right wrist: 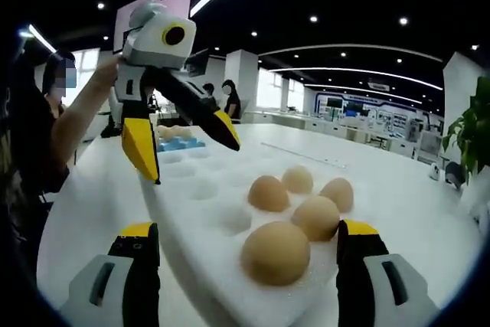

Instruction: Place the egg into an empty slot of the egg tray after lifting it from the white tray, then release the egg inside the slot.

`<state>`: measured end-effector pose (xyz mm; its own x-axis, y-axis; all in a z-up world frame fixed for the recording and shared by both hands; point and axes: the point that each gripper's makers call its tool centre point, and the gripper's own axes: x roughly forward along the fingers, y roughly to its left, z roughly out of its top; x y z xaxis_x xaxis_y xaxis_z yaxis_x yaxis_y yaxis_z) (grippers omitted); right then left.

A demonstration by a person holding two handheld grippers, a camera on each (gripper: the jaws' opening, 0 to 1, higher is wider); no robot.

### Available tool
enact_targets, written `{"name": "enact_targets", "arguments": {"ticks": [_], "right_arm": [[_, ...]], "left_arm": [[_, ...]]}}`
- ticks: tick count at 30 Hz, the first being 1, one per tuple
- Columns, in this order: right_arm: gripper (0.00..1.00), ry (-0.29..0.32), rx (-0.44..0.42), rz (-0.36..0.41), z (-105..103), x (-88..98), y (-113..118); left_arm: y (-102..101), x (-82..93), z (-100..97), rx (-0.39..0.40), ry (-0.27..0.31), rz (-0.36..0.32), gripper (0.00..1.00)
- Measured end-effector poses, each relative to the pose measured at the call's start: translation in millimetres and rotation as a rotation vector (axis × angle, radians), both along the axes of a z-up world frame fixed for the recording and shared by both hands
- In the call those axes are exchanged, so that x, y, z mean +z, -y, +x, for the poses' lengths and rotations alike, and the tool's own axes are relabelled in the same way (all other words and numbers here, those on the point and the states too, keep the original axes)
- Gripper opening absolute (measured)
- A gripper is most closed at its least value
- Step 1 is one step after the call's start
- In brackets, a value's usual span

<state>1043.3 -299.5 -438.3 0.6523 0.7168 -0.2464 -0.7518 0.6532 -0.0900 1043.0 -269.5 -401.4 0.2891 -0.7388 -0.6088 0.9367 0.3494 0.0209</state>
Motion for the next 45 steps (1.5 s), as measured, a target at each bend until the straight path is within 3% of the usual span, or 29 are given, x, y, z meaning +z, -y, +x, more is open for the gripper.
{"name": "enact_targets", "arguments": {"ticks": [13, 17, 25, 33, 38, 39, 45], "right_arm": [[1.0, 0.006, -0.002, 0.01, 1.1, -0.3, 1.4], [1.0, 0.009, 0.001, 0.002, 1.2, -1.5, 1.6], [1.0, 0.013, -0.002, 0.009, 2.2, -1.8, 1.2], [1.0, 0.012, -0.001, 0.011, 2.7, -2.0, 1.1], [1.0, 0.016, -0.001, 0.012, 2.5, -2.0, 1.3], [1.0, 0.017, 0.0, 0.008, 2.5, -2.4, 1.4], [1.0, 0.017, 0.002, 0.004, 2.7, -2.8, 1.7]], "left_arm": [[9.4, -7.6, 17.2, 0.049, -0.013, 0.006, 0.6], [13.0, -9.2, 25.5, 0.062, 0.016, 0.019, 0.55], [21.7, -10.6, 27.9, 0.071, -0.005, -0.011, 0.5], [25.6, -24.4, 35.5, 0.101, -0.015, 0.008, 0.46], [34.2, -34.7, 24.6, 0.102, -0.028, 0.012, 0.4], [35.0, -35.4, 27.6, 0.109, -0.004, 0.014, 0.39], [36.7, -32.9, 23.5, 0.113, -0.022, -0.013, 0.38]]}}
